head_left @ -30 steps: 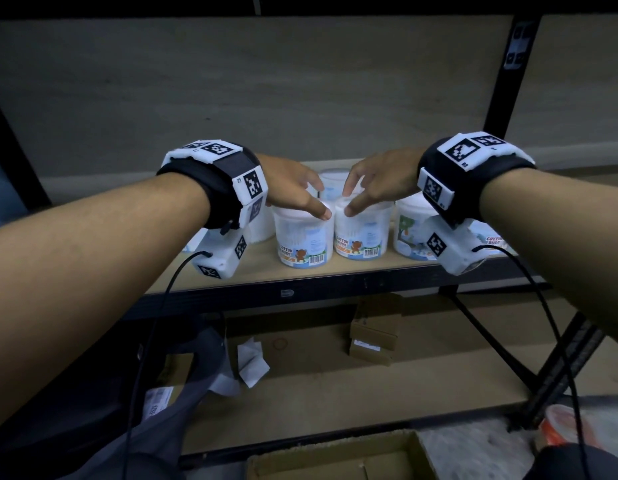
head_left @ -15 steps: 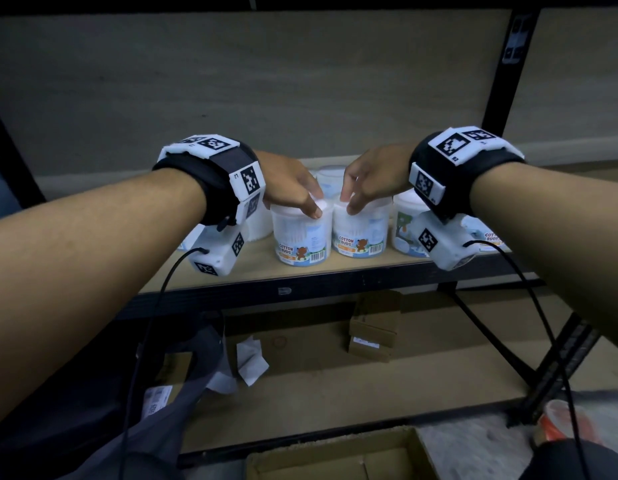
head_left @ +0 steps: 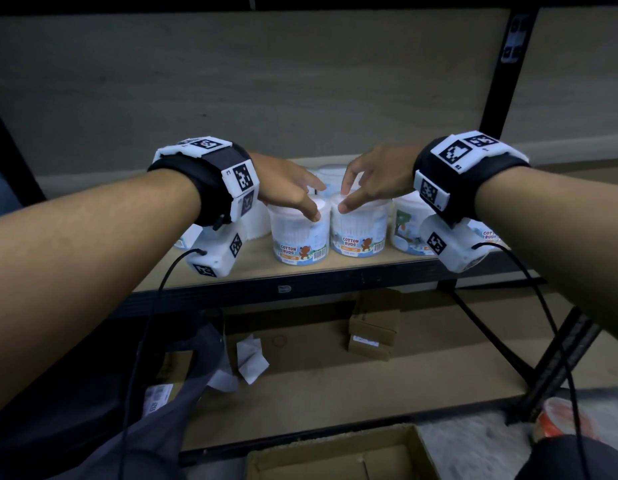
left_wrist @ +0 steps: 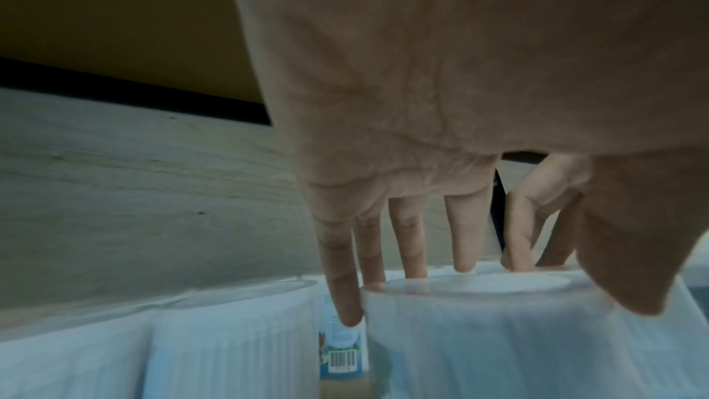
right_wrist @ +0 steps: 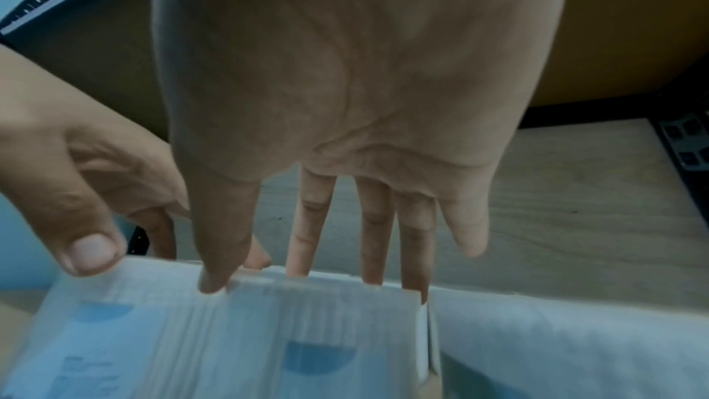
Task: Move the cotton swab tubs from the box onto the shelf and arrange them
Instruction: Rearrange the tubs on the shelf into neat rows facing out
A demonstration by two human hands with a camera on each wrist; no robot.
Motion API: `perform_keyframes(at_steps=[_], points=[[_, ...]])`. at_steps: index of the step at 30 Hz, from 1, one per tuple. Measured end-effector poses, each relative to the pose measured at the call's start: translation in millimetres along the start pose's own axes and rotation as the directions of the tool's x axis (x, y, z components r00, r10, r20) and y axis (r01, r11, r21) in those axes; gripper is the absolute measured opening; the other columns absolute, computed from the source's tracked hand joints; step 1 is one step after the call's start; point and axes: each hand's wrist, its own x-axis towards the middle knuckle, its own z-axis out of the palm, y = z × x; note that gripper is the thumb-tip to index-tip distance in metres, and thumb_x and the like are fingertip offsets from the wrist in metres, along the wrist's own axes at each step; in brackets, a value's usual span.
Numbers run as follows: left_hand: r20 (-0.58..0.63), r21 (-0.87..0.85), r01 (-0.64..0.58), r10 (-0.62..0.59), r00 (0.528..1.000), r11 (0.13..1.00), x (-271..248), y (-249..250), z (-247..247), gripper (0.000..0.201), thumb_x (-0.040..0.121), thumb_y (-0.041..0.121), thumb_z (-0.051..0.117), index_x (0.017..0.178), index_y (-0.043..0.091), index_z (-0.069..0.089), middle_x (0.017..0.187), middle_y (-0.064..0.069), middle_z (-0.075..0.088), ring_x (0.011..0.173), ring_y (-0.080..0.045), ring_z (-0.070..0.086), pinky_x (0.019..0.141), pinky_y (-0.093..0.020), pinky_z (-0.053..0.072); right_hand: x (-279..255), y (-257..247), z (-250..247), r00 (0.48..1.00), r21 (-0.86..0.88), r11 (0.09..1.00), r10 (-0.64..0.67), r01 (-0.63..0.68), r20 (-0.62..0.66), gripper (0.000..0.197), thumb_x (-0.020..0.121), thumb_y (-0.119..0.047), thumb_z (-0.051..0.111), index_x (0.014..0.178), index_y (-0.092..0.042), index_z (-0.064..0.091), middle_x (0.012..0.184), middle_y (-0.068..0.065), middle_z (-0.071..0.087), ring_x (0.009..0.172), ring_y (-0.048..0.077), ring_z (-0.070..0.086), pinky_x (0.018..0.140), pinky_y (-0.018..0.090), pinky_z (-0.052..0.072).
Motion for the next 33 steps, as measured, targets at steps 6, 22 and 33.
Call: perform_keyframes(at_steps=[6,22,33], points=[[0.019,-0.061,-0.026,0.027,0.999,0.998,1,1,1,0.054,0.089,0.046,0.063,0.141,0.035,0.048,0.145,0.010,0.046,0.130,-0.017,0.046,0.107,-0.040,0.042,3,-1,3,1.000,0.005,1.000,-0.019,0.019,-0.002,0.034,0.074,-0.058,0.074,0.101,-0.038,0.069,0.105,-0.012,0.060,0.104,0.014,0.056,0.095,0.034,0.044],[-0.031,-0.089,0.010,-0.013,0.999,0.996,5,3,1,0.082,0.081,0.066,0.060,0.151,0.037,0.028,0.155,0.005,0.034,0.138,-0.021,0.040,0.100,-0.028,0.039,-9,5,-7,0.999,0.023,1.000,-0.022,0.021,0.048,0.045,0.070,-0.069,0.070,0.107,-0.043,0.066,0.124,-0.013,0.057,0.120,0.014,0.050,0.102,0.036,0.036],[-0.005,-0.034,-0.016,0.015,1.000,0.999,3,6,0,0.066,0.081,0.064,0.062,0.139,0.035,0.049,0.142,0.009,0.048,0.122,-0.020,0.054,0.102,-0.038,0.048,-9,7,-3,0.999,0.009,1.000,-0.028,0.028,0.039,0.038,0.074,-0.062,0.071,0.107,-0.043,0.067,0.114,-0.012,0.056,0.112,0.013,0.050,0.096,0.033,0.037]])
